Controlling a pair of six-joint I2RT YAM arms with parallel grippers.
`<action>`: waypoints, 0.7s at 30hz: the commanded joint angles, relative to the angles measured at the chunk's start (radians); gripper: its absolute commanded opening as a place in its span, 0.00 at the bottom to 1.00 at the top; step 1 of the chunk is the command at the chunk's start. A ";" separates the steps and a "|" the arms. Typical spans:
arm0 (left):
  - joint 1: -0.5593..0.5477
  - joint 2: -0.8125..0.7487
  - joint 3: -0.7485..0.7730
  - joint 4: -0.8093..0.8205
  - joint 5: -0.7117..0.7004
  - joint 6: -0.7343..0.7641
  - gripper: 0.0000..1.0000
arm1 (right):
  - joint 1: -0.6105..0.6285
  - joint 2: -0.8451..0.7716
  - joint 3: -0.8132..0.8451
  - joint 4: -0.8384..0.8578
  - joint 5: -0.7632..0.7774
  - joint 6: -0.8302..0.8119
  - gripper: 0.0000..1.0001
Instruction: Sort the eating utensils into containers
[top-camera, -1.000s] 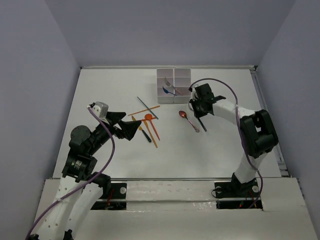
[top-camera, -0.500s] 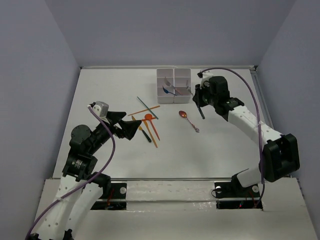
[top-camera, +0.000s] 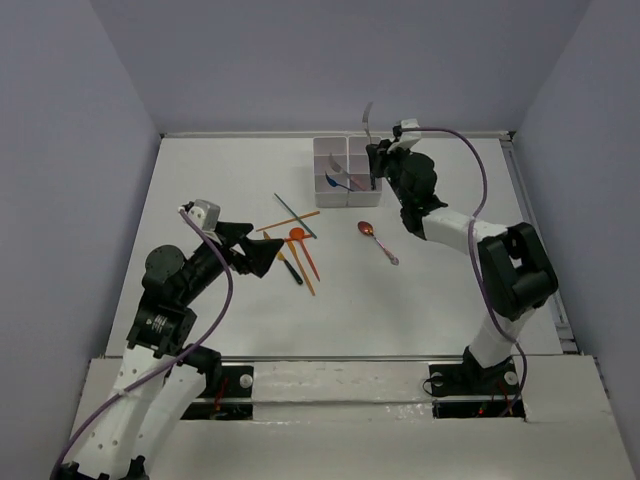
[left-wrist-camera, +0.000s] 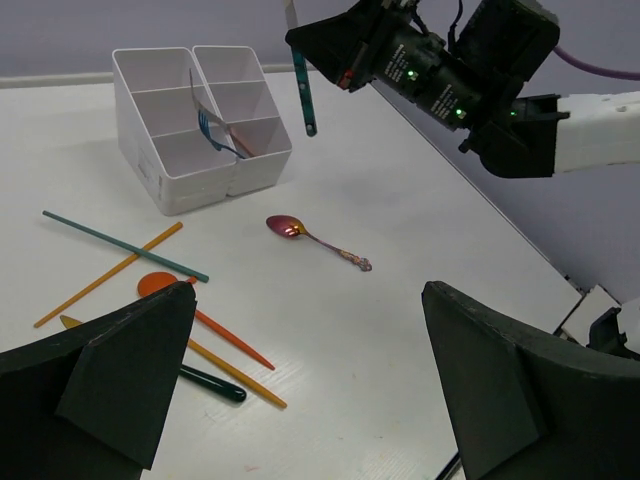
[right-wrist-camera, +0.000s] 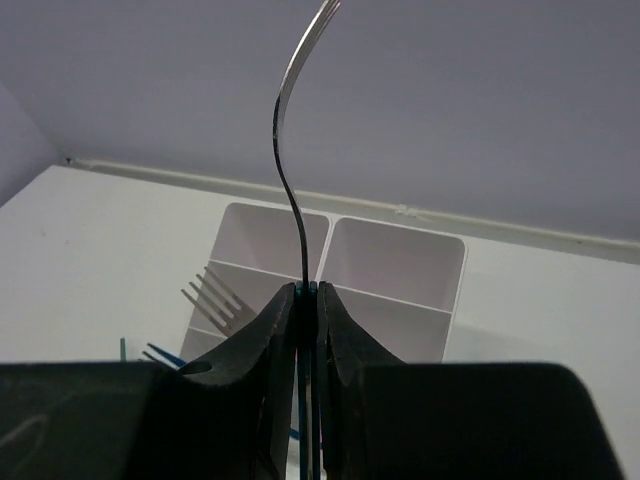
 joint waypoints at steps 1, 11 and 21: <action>0.016 0.015 0.033 0.047 0.029 0.004 0.99 | 0.034 0.112 0.054 0.352 0.182 -0.042 0.00; 0.046 0.044 0.032 0.056 0.052 0.000 0.99 | 0.043 0.317 0.129 0.519 0.272 -0.100 0.00; 0.066 0.054 0.030 0.061 0.063 -0.001 0.99 | 0.063 0.419 0.165 0.555 0.282 -0.139 0.00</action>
